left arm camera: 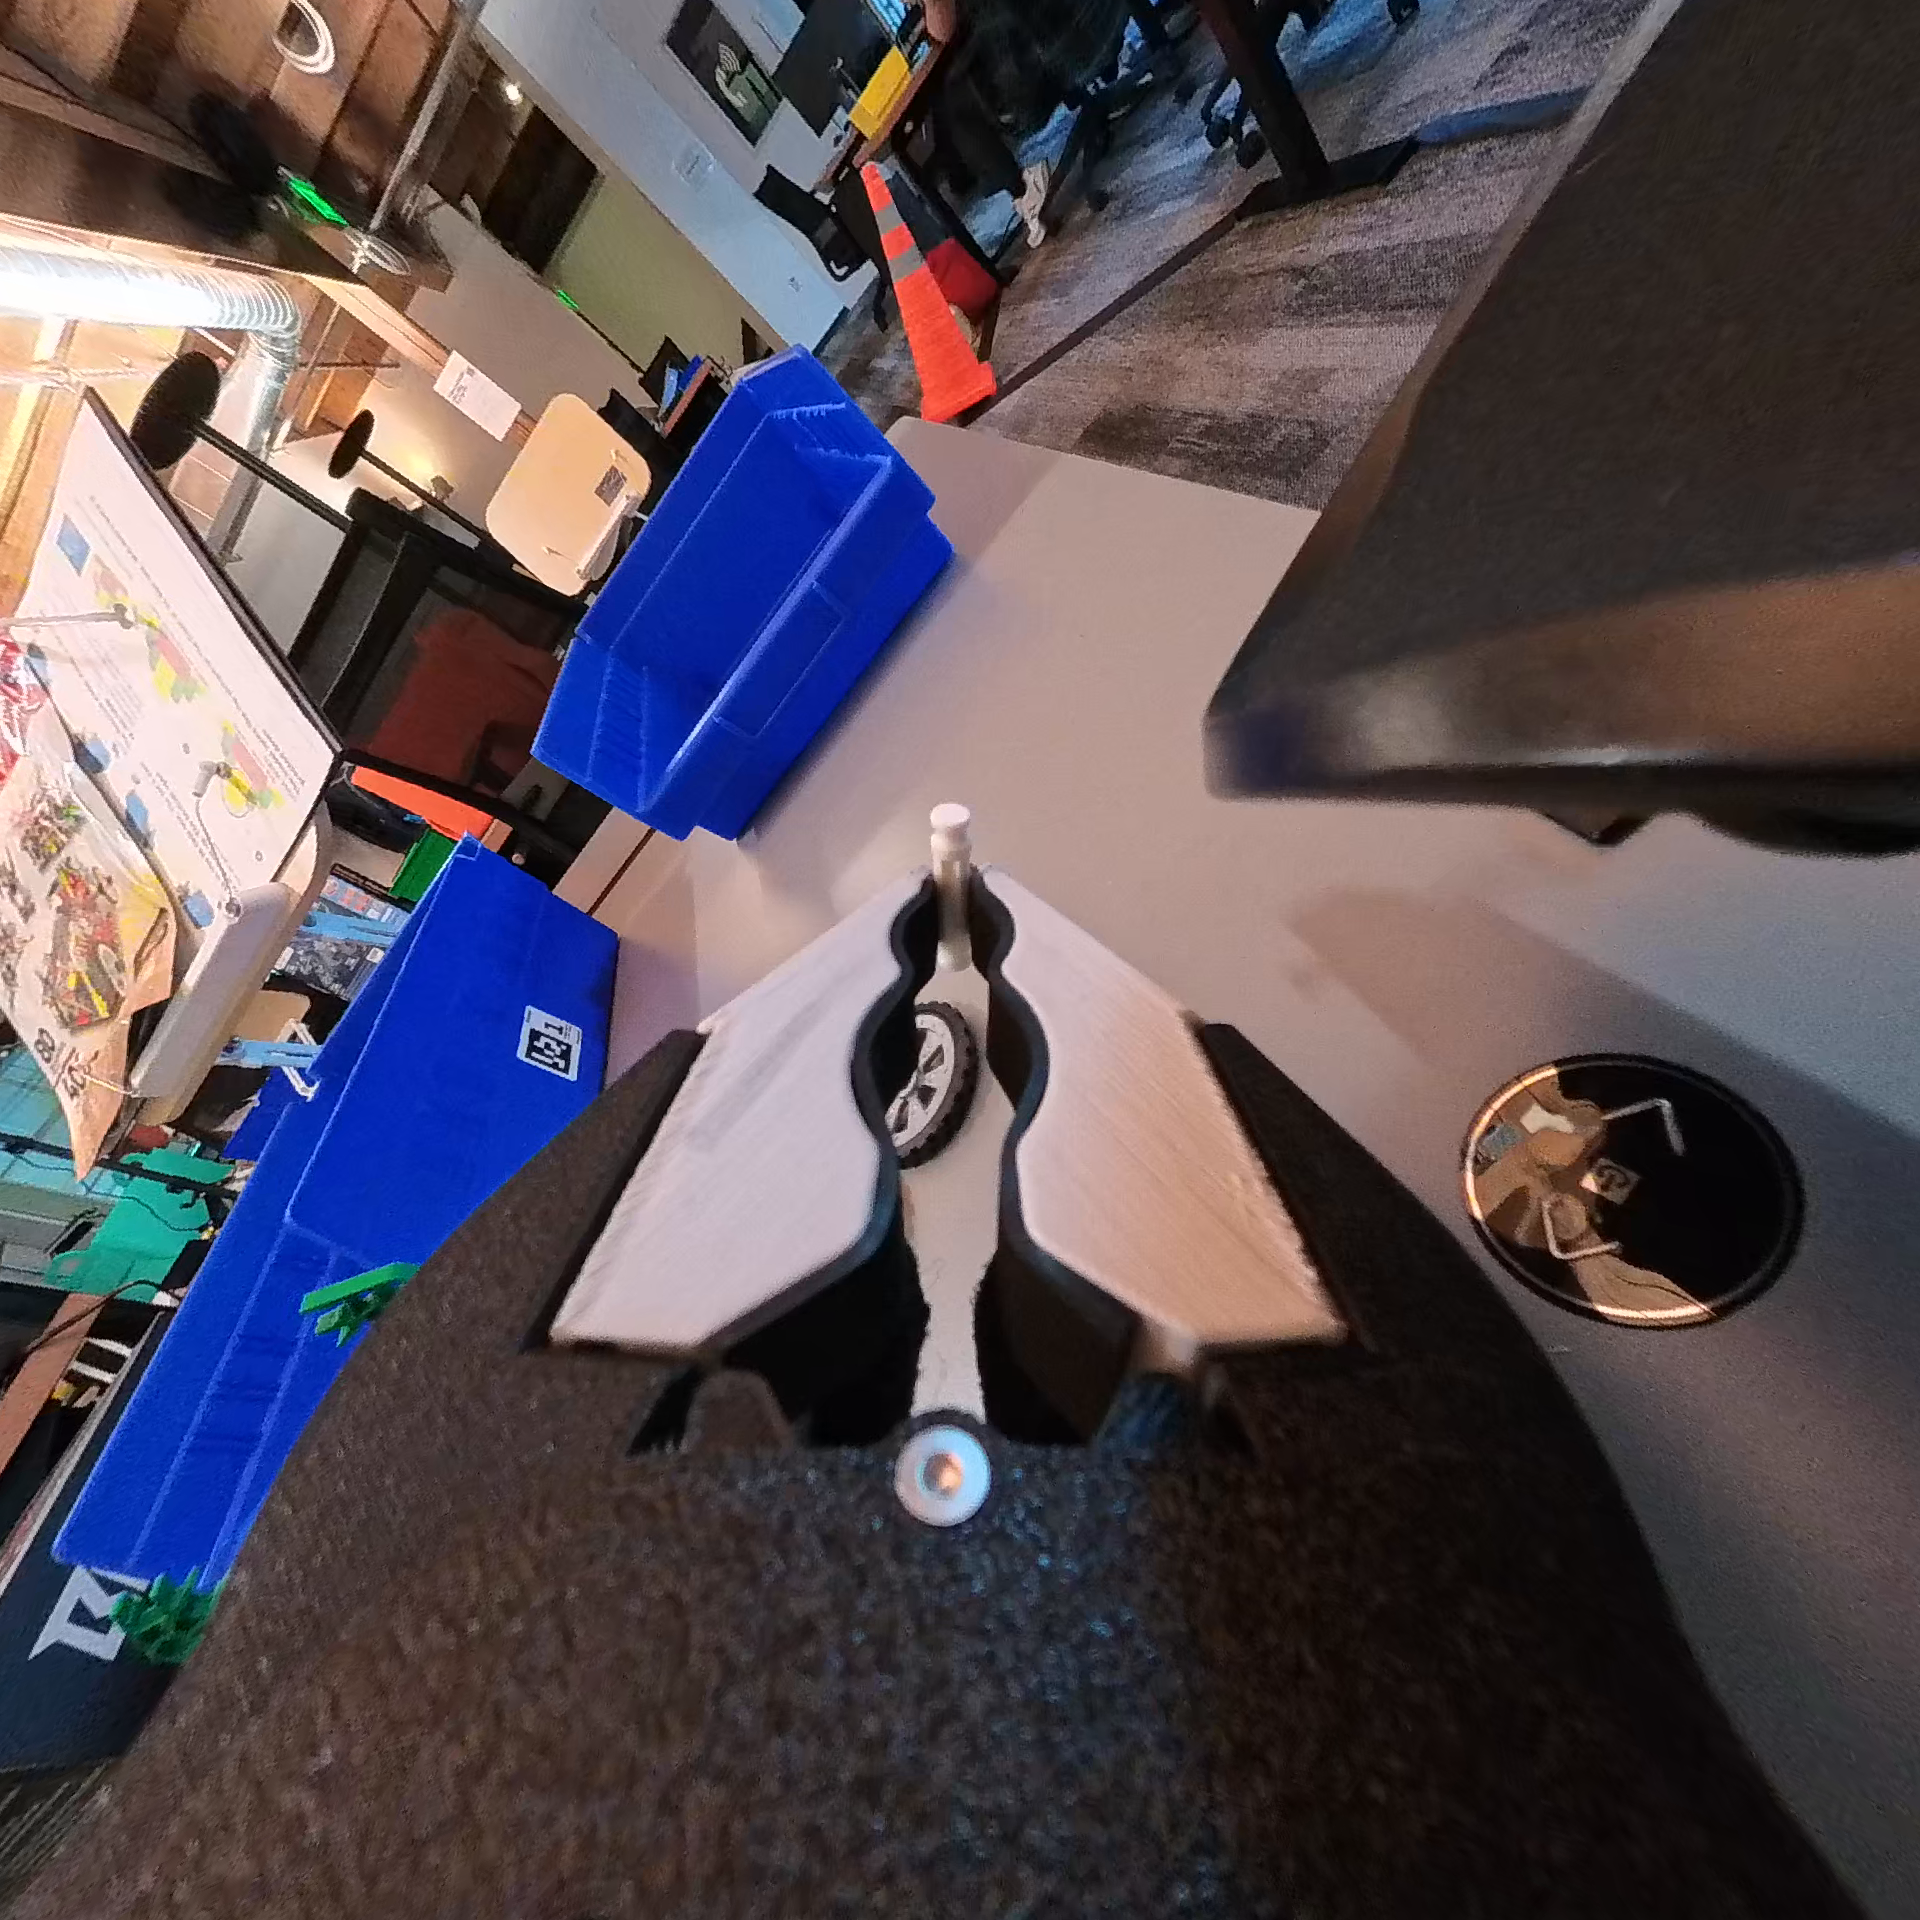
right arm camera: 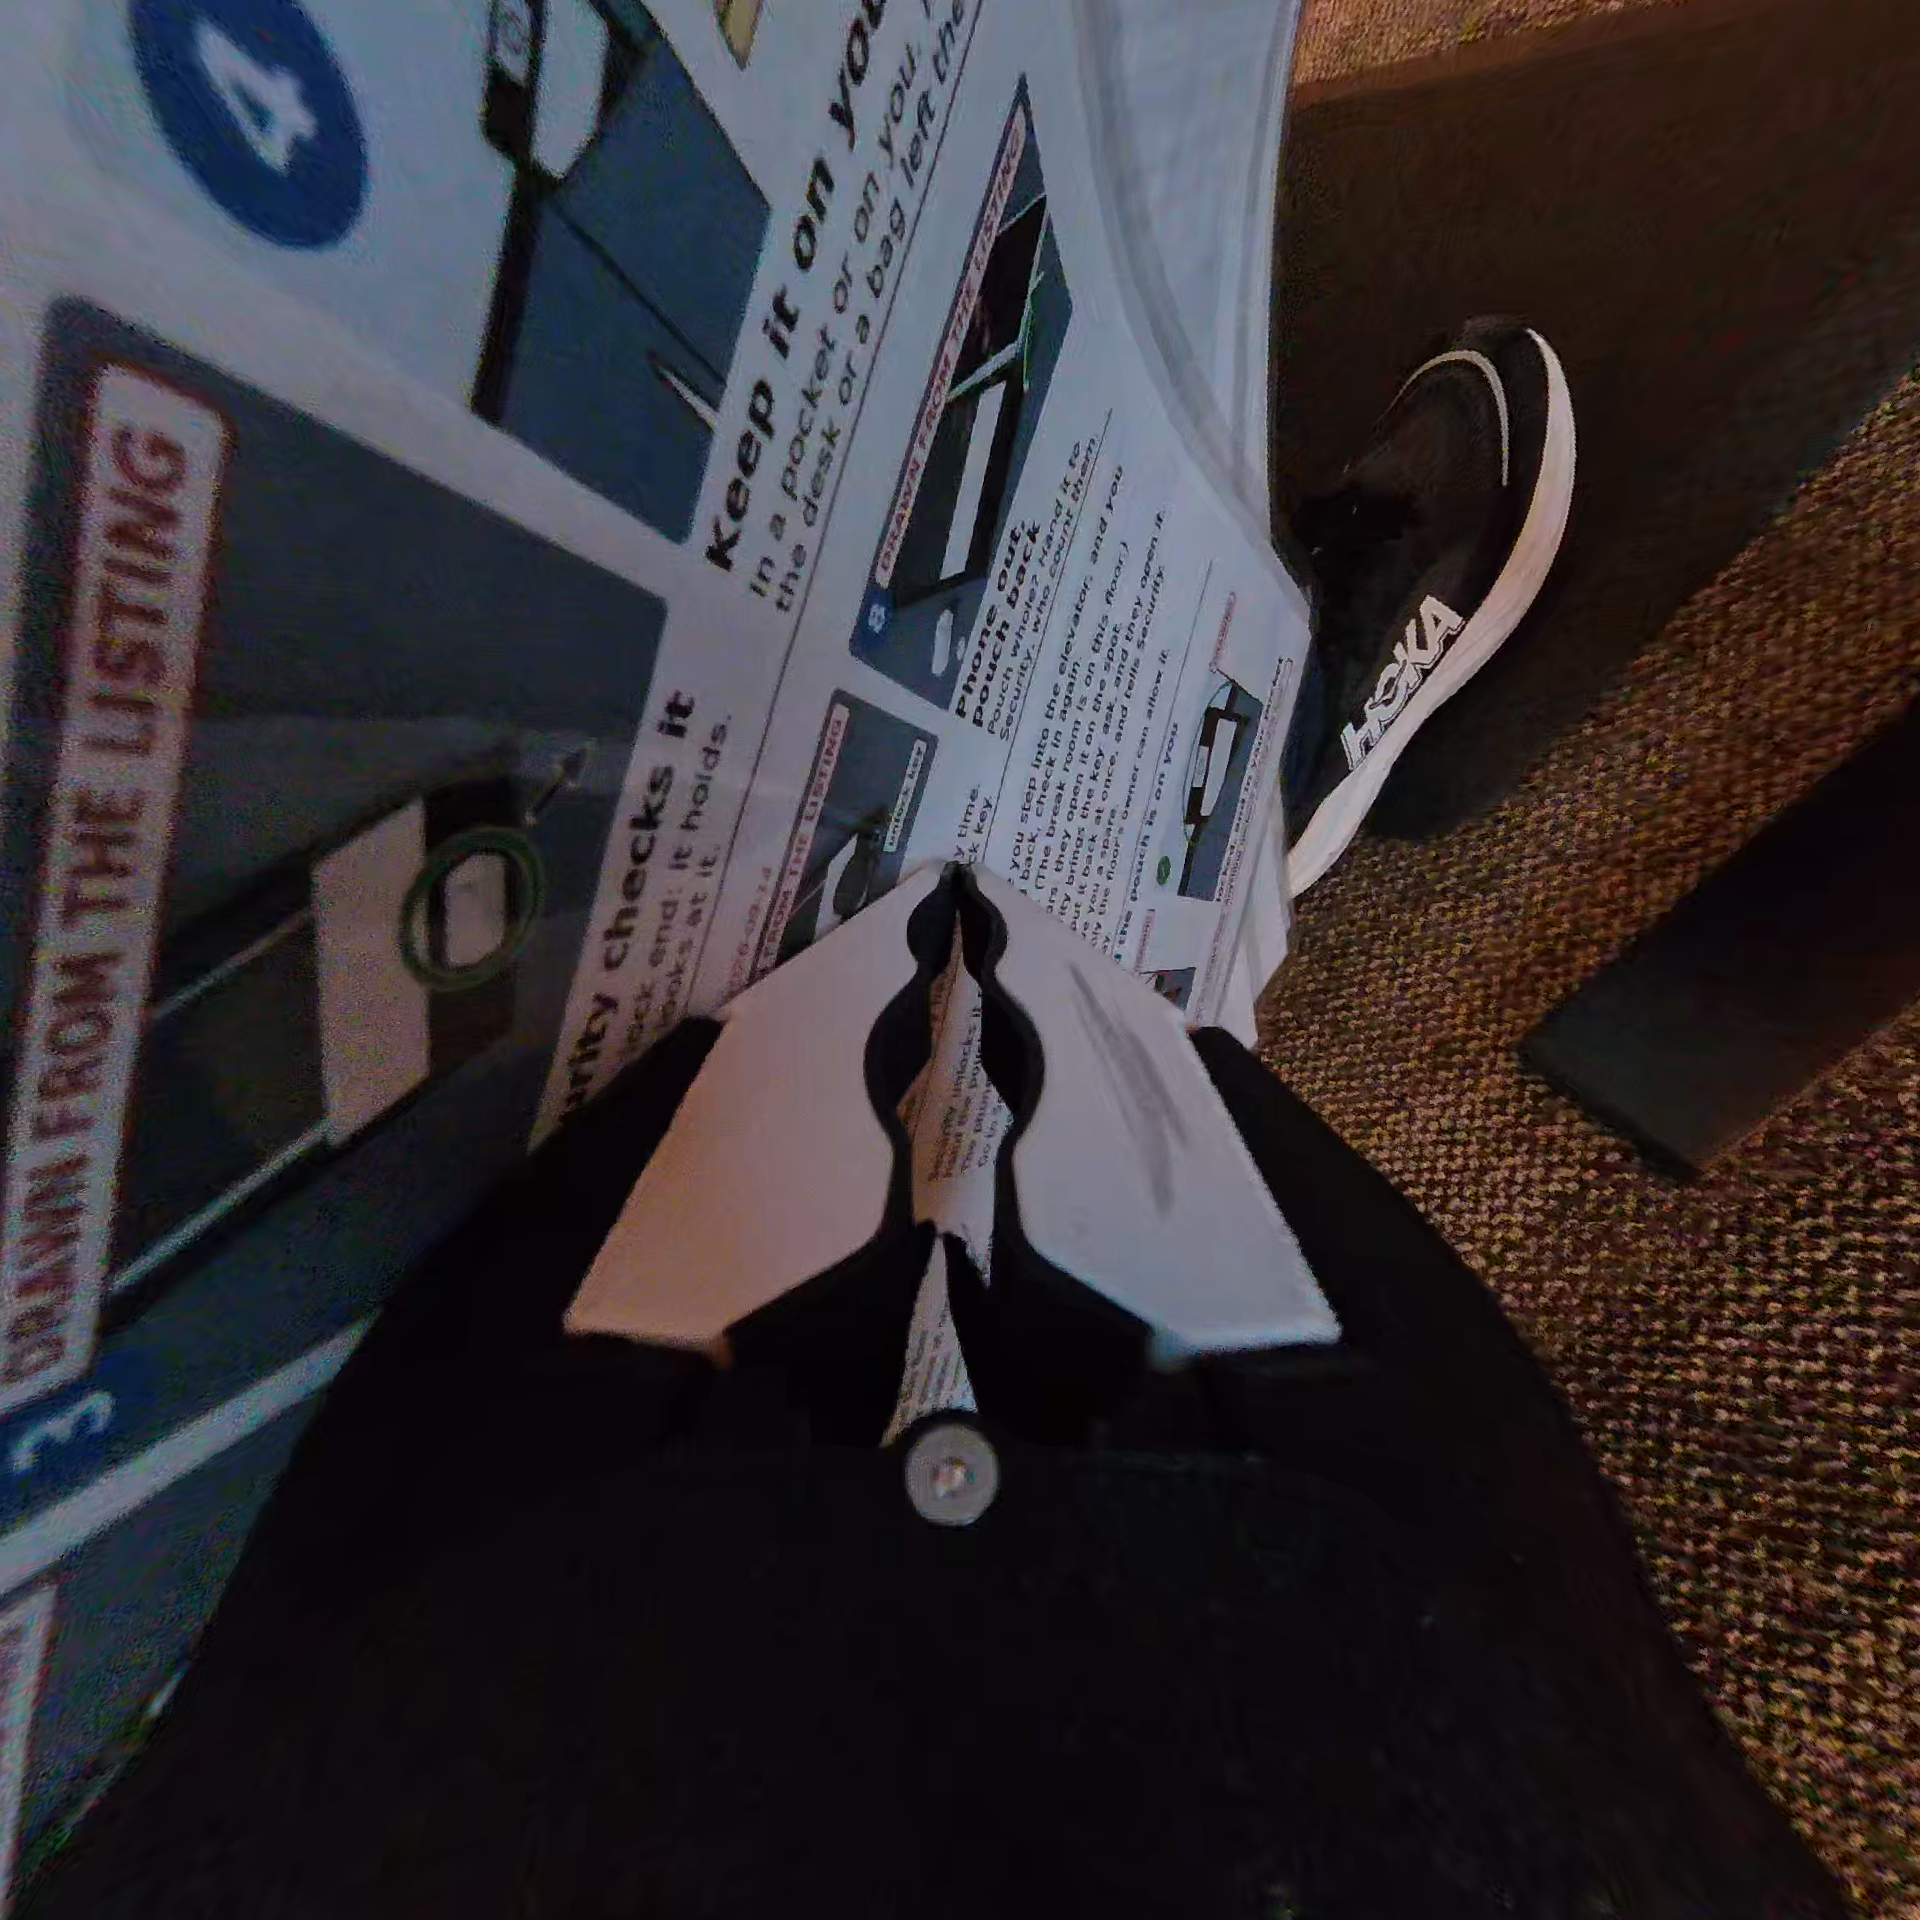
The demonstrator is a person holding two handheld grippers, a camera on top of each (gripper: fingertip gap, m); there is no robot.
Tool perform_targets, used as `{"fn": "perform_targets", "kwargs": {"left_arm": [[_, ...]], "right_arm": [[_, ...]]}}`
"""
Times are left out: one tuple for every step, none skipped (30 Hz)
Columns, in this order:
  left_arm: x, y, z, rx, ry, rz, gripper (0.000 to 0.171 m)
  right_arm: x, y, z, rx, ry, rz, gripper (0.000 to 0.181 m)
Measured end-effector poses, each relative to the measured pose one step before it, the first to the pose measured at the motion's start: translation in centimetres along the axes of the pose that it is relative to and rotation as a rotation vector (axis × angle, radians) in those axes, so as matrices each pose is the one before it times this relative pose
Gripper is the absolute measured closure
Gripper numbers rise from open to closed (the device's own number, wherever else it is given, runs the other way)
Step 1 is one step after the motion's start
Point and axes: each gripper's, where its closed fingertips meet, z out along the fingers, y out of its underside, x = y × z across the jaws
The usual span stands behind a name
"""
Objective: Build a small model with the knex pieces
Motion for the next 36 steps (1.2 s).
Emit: {"fn": "perform_targets", "kwargs": {"left_arm": [[0.009, 0.009, 0.013, -0.00102, 0.0003, 0.0012, 0.170], [0.027, 0.025, 0.021, -0.00183, 0.0005, 0.0017, 0.169], [-0.005, -0.011, -0.061, 0.00035, -0.0003, -0.0001, 0.169], [-0.016, -0.025, -0.016, 0.00114, -0.0003, 0.0000, 0.170], [0.022, 0.003, 0.060, -0.00148, 0.0003, 0.0006, 0.169], [0.008, 0.022, -0.047, -0.00206, 0.0008, 0.0008, 0.169], [-0.022, -0.023, 0.015, -0.00083, -0.0002, 0.0003, 0.169], [0.010, 0.011, 0.002, -0.00211, -0.0001, 0.0001, 0.169], [-0.038, 0.072, 0.068, -0.00194, -0.0002, 0.0012, 0.169], [-0.031, 0.060, 0.094, -0.00209, -0.0002, 0.0006, 0.169], [0.044, -0.021, -0.027, 0.00045, -0.0001, 0.0010, 0.169], [0.008, -0.010, -0.017, 0.00415, -0.0015, 0.0017, 0.169], [-0.051, 0.003, 0.013, -0.00054, -0.0014, 0.0002, 0.170], [-0.003, 0.072, 0.057, -0.00533, -0.0013, 0.0018, 0.169], [0.003, 0.034, 0.074, -0.00383, -0.0007, 0.0019, 0.169], [-0.033, 0.011, 0.027, -0.00146, -0.0010, 0.0001, 0.169], [-0.044, 0.018, 0.050, -0.00314, -0.0006, -0.0010, 0.169], [0.067, 0.076, 0.057, -0.00578, 0.0026, 0.0035, 0.169], [0.132, 0.100, 0.097, -0.00826, 0.0042, 0.0098, 0.169], [0.161, 0.102, 0.101, -0.00819, 0.0052, 0.0106, 0.169], [0.090, 0.064, 0.071, -0.00551, 0.0034, 0.0055, 0.169], [0.039, 0.053, 0.044, -0.00444, 0.0013, 0.0021, 0.169], [0.029, 0.044, 0.032, -0.00341, 0.0007, 0.0026, 0.169], [0.042, 0.045, 0.045, -0.00325, 0.0015, 0.0032, 0.169], [0.022, 0.032, 0.024, -0.00284, 0.0000, 0.0014, 0.169], [-0.006, 0.019, 0.019, -0.00149, -0.0001, -0.0007, 0.169], [-0.002, 0.034, 0.021, -0.00285, 0.0000, 0.0007, 0.169], [0.038, 0.043, 0.047, -0.00327, 0.0005, 0.0037, 0.169], [0.067, 0.052, 0.042, -0.00392, 0.0025, 0.0036, 0.169], [0.029, 0.030, 0.022, -0.00212, 0.0005, 0.0024, 0.169], [0.027, 0.008, 0.011, -0.00055, 0.0006, 0.0023, 0.169], [0.015, 0.027, 0.016, -0.00217, 0.0008, 0.0000, 0.169], [-0.003, 0.013, 0.014, -0.00086, 0.0003, -0.0003, 0.169], [0.028, 0.005, 0.007, -0.00074, 0.0007, 0.0012, 0.169], [0.038, 0.029, 0.022, -0.00197, 0.0017, 0.0016, 0.170], [0.008, 0.032, 0.021, -0.00216, -0.0005, 0.0013, 0.170]], "right_arm": [[-0.067, -0.036, 0.053, -0.0010, 0.0026, -0.0015, 0.181], [-0.103, 0.033, 0.078, 0.0004, 0.0033, -0.0026, 0.181], [0.034, 0.010, 0.044, 0.0008, 0.0044, -0.0026, 0.181], [0.061, -0.028, 0.014, 0.0008, 0.0035, 0.0000, 0.181], [0.067, 0.004, -0.017, 0.0018, 0.0028, 0.0037, 0.181], [0.076, 0.040, -0.032, 0.0038, 0.0009, 0.0053, 0.181], [0.091, 0.045, -0.024, 0.0052, -0.0006, 0.0057, 0.181], [0.107, 0.065, -0.037, 0.0051, -0.0014, 0.0089, 0.181], [0.089, 0.084, -0.055, 0.0026, -0.0026, 0.0112, 0.181], [0.077, 0.091, -0.059, -0.0001, -0.0013, 0.0072, 0.181], [0.077, 0.067, -0.097, -0.0012, 0.0020, 0.0002, 0.181], [0.097, 0.059, -0.137, -0.0020, 0.0037, -0.0021, 0.181], [0.101, 0.072, -0.170, -0.0021, 0.0031, -0.0003, 0.181], [0.086, 0.064, -0.189, 0.0004, 0.0009, 0.0015, 0.181], [0.080, 0.085, -0.225, 0.0041, -0.0019, 0.0031, 0.181], [0.114, 0.172, -0.271, 0.0055, -0.0052, 0.0054, 0.181], [0.128, 0.234, -0.318, 0.0050, -0.0070, 0.0084, 0.181], [0.108, 0.275, -0.318, 0.0036, -0.0062, 0.0105, 0.181], [0.109, 0.263, -0.321, 0.0031, -0.0036, 0.0092, 0.181], [0.121, 0.258, -0.333, 0.0023, -0.0012, 0.0061, 0.181], [0.114, 0.284, -0.360, -0.0006, 0.0001, 0.0036, 0.181], [0.111, 0.270, -0.350, -0.0014, 0.0009, 0.0018, 0.181], [0.108, 0.263, -0.333, -0.0012, 0.0016, 0.0010, 0.181], [0.110, 0.256, -0.336, -0.0011, 0.0022, 0.0010, 0.181], [0.108, 0.242, -0.308, -0.0012, 0.0025, 0.0018, 0.180], [0.079, 0.215, -0.296, -0.0010, 0.0017, 0.0025, 0.180], [0.049, 0.186, -0.286, -0.0006, 0.0008, 0.0014, 0.180], [0.041, 0.164, -0.275, -0.0008, 0.0019, -0.0012, 0.179], [0.074, 0.174, -0.264, -0.0018, 0.0036, -0.0035, 0.178], [0.084, 0.171, -0.243, -0.0028, 0.0041, -0.0041, 0.178], [0.084, 0.167, -0.240, -0.0030, 0.0031, -0.0033, 0.178], [0.077, 0.161, -0.227, -0.0016, 0.0012, -0.0018, 0.178], [0.097, 0.152, -0.227, -0.0008, 0.0004, 0.0005, 0.178], [0.125, 0.202, -0.216, -0.0028, 0.0018, 0.0028, 0.177], [0.184, 0.294, -0.172, -0.0086, 0.0045, 0.0017, 0.176], [0.186, 0.341, -0.141, -0.0102, 0.0048, -0.0024, 0.175]]}}
